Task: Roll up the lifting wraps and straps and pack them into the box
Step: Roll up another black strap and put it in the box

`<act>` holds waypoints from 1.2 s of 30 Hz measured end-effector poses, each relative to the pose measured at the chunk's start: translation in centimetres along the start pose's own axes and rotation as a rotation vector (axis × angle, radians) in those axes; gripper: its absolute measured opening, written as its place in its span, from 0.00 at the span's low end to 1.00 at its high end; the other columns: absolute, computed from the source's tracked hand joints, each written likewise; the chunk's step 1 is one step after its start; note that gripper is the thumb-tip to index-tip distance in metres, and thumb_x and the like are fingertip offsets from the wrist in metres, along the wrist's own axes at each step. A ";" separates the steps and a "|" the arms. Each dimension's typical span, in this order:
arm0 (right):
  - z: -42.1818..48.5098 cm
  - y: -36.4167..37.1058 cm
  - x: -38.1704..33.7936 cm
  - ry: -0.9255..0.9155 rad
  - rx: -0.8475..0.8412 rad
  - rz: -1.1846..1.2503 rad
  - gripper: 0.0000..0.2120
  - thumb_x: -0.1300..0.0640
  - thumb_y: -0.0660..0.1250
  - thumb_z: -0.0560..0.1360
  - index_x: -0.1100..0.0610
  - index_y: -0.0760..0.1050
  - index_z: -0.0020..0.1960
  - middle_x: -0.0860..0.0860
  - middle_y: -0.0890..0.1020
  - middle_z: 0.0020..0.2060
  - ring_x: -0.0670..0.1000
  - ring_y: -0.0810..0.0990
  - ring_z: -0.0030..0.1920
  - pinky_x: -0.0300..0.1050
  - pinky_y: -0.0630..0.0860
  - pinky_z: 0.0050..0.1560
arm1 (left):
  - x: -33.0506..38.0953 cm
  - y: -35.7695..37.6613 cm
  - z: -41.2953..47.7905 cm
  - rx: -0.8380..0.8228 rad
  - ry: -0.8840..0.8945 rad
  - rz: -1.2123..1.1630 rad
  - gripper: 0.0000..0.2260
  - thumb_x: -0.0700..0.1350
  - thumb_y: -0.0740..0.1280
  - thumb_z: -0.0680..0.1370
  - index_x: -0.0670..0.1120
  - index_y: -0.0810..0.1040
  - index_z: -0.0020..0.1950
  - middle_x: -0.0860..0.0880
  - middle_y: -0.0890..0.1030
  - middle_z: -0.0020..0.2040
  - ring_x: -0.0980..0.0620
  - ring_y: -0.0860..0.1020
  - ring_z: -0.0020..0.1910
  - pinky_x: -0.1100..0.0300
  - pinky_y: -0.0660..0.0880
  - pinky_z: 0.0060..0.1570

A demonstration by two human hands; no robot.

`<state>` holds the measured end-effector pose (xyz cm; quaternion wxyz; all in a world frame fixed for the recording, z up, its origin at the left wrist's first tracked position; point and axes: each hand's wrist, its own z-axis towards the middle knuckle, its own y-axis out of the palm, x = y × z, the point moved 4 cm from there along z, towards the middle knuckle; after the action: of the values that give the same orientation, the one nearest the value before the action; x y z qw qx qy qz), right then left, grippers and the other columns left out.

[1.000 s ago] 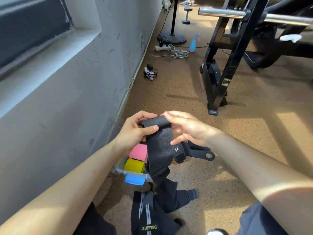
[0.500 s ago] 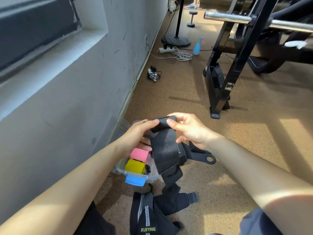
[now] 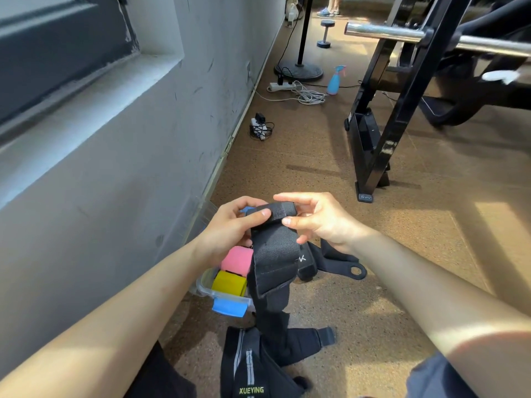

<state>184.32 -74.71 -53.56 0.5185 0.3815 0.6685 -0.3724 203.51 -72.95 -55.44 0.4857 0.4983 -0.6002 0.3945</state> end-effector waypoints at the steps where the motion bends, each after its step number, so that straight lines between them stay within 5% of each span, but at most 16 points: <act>1: 0.0 0.0 -0.1 0.019 -0.008 0.023 0.26 0.69 0.72 0.76 0.49 0.77 0.70 0.47 0.87 0.54 0.47 0.85 0.48 0.42 0.82 0.34 | 0.0 0.0 0.0 -0.006 0.008 -0.008 0.10 0.45 0.72 0.80 0.45 0.81 0.60 0.47 0.77 0.41 0.55 0.72 0.31 0.63 0.71 0.31; 5: -0.2 -0.1 0.0 0.112 -0.049 0.065 0.27 0.66 0.71 0.77 0.48 0.74 0.72 0.51 0.85 0.60 0.53 0.86 0.56 0.46 0.82 0.35 | 0.0 -0.1 0.2 -0.009 0.051 -0.020 0.11 0.42 0.74 0.78 0.45 0.80 0.59 0.47 0.80 0.43 0.54 0.75 0.34 0.63 0.72 0.32; 9: -0.4 0.3 0.0 0.177 -0.129 0.055 0.14 0.54 0.68 0.80 0.50 0.78 0.66 0.54 0.85 0.59 0.58 0.84 0.59 0.53 0.83 0.44 | 0.1 -0.2 0.2 0.022 0.089 0.011 0.12 0.39 0.75 0.77 0.47 0.79 0.59 0.52 0.82 0.39 0.56 0.76 0.33 0.61 0.73 0.33; 14: -0.5 0.9 0.4 0.262 -0.091 0.050 0.26 0.35 0.62 0.78 0.51 0.77 0.67 0.54 0.86 0.57 0.56 0.86 0.57 0.61 0.84 0.50 | 0.5 -0.1 -0.1 0.020 0.190 0.036 0.14 0.35 0.75 0.76 0.44 0.78 0.59 0.50 0.82 0.45 0.59 0.77 0.33 0.62 0.73 0.30; 20: -0.4 0.8 0.0 0.197 -0.058 0.032 0.16 0.44 0.63 0.82 0.54 0.80 0.61 0.52 0.87 0.51 0.51 0.87 0.47 0.48 0.84 0.39 | 0.5 0.3 -0.2 0.020 0.214 0.075 0.16 0.35 0.75 0.76 0.47 0.76 0.61 0.50 0.81 0.50 0.57 0.78 0.37 0.62 0.73 0.31; 23: -0.4 0.6 -0.1 0.168 -0.057 0.074 0.10 0.49 0.65 0.83 0.53 0.81 0.57 0.53 0.87 0.51 0.50 0.86 0.46 0.47 0.82 0.40 | 0.2 0.3 -0.2 -0.002 0.057 0.040 0.18 0.49 0.75 0.76 0.52 0.75 0.64 0.50 0.83 0.53 0.54 0.81 0.42 0.59 0.74 0.34; 28: -0.2 0.2 0.2 0.116 -0.050 0.106 0.14 0.57 0.68 0.81 0.54 0.78 0.66 0.57 0.84 0.61 0.55 0.85 0.55 0.48 0.81 0.42 | -0.6 0.6 -0.3 -0.120 -0.156 0.067 0.21 0.66 0.62 0.80 0.54 0.79 0.64 0.47 0.86 0.55 0.48 0.84 0.47 0.61 0.77 0.35; 36: -0.1 0.0 0.1 0.073 -0.052 0.066 0.21 0.67 0.72 0.77 0.51 0.79 0.66 0.52 0.86 0.56 0.49 0.85 0.54 0.49 0.84 0.43 | -0.1 0.6 -0.2 -0.059 -0.073 -0.004 0.11 0.51 0.68 0.82 0.46 0.80 0.60 0.47 0.81 0.45 0.53 0.77 0.37 0.65 0.72 0.30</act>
<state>184.29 -74.58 -53.63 0.5156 0.4030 0.6835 -0.3234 202.98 -72.66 -55.49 0.4788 0.4988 -0.6279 0.3573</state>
